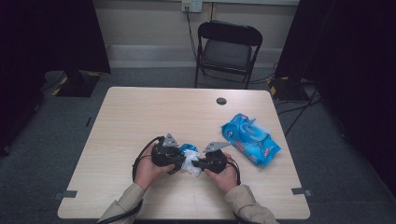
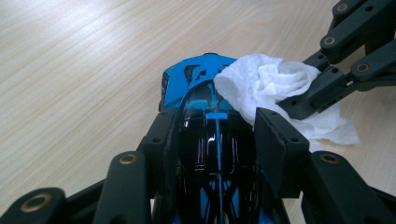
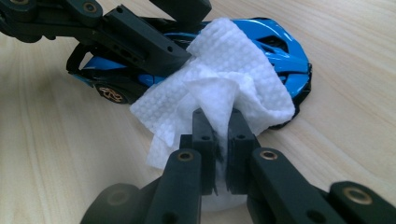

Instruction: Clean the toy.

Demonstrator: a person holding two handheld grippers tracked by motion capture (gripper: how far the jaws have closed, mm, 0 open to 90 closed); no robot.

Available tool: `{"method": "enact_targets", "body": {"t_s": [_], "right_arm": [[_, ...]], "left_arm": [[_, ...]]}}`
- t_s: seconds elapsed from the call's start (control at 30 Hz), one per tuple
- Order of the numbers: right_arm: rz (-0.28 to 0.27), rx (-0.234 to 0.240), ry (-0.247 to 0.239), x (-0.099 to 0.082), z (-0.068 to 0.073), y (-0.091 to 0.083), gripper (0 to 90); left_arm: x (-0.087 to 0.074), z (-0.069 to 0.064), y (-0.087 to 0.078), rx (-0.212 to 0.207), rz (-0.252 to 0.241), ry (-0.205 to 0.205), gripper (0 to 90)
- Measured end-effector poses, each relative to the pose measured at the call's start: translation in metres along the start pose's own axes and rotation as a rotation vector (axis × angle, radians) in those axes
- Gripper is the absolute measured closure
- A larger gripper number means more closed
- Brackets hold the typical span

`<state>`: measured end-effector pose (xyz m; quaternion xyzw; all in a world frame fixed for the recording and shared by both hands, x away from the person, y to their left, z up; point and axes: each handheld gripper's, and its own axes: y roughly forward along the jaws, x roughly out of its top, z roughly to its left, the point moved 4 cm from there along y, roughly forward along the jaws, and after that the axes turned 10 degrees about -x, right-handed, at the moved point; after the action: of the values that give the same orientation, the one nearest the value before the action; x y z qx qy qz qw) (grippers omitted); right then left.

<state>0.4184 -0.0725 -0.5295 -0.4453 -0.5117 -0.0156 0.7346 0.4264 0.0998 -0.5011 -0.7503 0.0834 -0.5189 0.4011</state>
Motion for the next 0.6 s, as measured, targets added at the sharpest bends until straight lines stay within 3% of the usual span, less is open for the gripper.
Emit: {"method": "enact_targets", "body": {"t_s": [0.6], "right_arm": [[0.010, 0.035, -0.029, 0.002, 0.016, 0.004, 85.3]], "left_arm": [[0.000, 0.000, 0.000, 0.008, -0.001, 0.006, 51.5]]}}
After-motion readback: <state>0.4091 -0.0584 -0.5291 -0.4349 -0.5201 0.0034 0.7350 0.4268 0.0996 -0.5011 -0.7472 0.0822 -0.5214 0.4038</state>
